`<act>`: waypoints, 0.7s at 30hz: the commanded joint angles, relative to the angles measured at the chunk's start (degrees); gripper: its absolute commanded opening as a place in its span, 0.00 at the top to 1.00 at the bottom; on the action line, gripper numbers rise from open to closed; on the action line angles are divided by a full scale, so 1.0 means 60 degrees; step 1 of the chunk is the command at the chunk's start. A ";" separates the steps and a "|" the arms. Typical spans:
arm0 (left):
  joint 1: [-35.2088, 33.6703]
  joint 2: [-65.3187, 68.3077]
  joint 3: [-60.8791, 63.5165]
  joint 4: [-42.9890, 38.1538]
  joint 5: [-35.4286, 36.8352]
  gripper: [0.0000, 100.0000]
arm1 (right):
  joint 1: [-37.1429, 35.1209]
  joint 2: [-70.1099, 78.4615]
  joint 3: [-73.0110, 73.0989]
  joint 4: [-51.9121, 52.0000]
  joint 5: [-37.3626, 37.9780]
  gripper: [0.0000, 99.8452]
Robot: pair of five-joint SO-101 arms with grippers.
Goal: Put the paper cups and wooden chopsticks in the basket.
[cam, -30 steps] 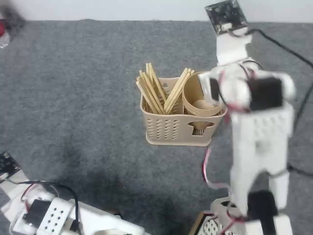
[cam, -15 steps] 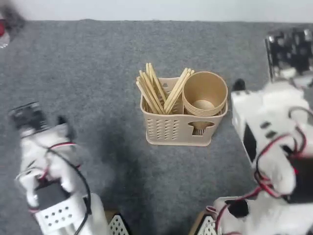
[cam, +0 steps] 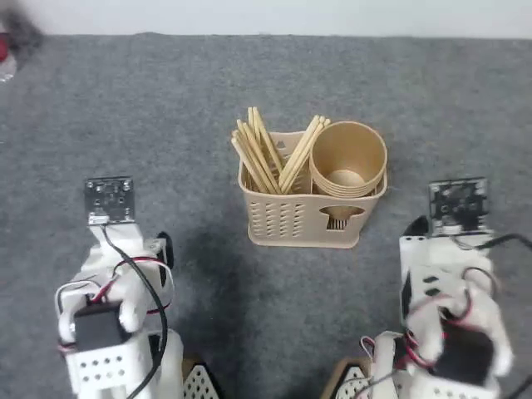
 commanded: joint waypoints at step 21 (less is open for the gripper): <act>0.1201 -0.0015 0.4198 -0.2857 -0.0103 0.85 | 0.0579 -0.3099 0.5216 0.0520 -0.1612 0.77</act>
